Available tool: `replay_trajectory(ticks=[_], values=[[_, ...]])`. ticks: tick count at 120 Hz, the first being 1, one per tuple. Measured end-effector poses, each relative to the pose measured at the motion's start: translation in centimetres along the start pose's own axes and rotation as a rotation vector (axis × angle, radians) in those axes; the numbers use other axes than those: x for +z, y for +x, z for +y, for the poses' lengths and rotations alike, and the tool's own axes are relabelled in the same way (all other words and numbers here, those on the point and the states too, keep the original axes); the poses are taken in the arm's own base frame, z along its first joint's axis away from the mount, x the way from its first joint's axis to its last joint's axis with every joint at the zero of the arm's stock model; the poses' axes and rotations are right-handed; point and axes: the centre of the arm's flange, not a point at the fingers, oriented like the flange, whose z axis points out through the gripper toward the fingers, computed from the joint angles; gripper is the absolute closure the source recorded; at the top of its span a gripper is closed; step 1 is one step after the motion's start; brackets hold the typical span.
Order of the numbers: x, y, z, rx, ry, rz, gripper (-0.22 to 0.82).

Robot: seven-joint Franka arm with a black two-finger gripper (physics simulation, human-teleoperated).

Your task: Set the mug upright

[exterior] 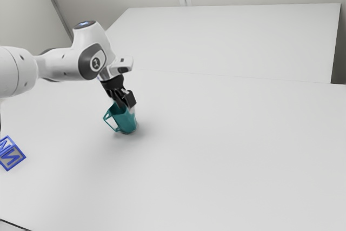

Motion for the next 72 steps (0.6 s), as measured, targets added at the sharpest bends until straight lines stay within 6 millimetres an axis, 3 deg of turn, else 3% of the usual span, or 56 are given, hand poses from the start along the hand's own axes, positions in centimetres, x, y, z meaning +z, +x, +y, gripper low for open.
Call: replay_trajectory(ticks=[20, 58, 72], values=[[-4.4, -0.3, 0.2, -0.014, 0.01, 0.033, 0.11], [-18.4, 1.6, 0.5, -0.021, 0.006, 0.112, 0.02], [-20.8, 0.9, 1.0, -0.021, 0.001, 0.097, 0.01]])
